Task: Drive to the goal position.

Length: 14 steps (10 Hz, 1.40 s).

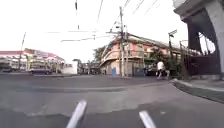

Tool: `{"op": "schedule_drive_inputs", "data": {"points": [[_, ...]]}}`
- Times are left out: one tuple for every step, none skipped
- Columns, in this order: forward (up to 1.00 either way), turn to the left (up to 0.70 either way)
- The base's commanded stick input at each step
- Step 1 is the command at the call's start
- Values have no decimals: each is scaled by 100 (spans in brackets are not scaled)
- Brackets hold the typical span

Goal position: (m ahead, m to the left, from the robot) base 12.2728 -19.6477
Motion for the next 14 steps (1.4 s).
{"op": "schedule_drive_inputs", "data": {"points": [[100,-1],[100,-8],[100,-32],[100,-40],[100,-32],[100,0],[100,0],[100,0],[100,-5],[100,-40],[100,-40],[100,-39],[100,-8],[100,0]]}}
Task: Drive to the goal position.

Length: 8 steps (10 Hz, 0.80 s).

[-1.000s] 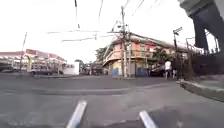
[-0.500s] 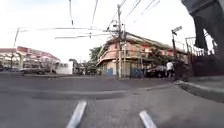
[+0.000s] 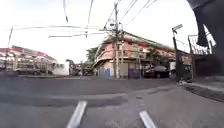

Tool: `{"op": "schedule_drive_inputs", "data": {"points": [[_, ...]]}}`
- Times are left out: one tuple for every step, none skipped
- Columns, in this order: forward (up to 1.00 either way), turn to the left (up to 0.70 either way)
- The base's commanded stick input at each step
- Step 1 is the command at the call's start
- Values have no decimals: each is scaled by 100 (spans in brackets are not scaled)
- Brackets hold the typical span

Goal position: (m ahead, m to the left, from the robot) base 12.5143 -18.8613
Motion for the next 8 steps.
{"op": "schedule_drive_inputs", "data": {"points": [[100,0],[100,0],[100,0],[100,-29],[100,-40],[100,-40],[100,-40],[100,-40]]}}
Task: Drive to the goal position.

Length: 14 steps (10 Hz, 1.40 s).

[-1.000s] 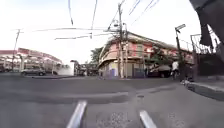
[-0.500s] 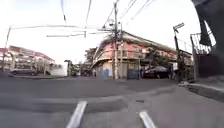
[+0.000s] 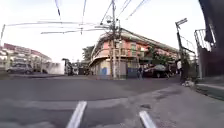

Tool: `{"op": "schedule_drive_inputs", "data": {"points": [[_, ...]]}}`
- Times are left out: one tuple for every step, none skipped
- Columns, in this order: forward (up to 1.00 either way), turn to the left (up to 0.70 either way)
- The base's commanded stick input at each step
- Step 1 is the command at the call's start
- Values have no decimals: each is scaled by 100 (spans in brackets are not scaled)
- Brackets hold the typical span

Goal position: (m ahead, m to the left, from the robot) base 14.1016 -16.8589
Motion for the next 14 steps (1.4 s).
{"op": "schedule_drive_inputs", "data": {"points": [[100,-40],[100,-40],[100,-40],[100,-40],[100,-40],[100,-40],[100,-28],[100,0],[100,0],[97,0],[33,0],[4,0],[0,0],[0,0]]}}
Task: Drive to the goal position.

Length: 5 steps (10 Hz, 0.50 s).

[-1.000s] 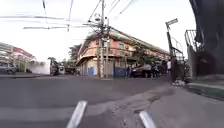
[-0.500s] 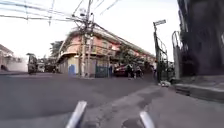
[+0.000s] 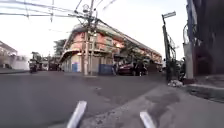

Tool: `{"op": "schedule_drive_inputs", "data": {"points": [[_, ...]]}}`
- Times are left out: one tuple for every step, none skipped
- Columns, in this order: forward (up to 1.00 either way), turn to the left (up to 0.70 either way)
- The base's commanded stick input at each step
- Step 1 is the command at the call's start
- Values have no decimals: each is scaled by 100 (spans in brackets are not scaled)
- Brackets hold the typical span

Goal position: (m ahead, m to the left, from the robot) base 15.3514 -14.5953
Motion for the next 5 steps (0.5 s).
{"op": "schedule_drive_inputs", "data": {"points": [[0,0],[0,0],[0,0],[14,29],[77,46]]}}
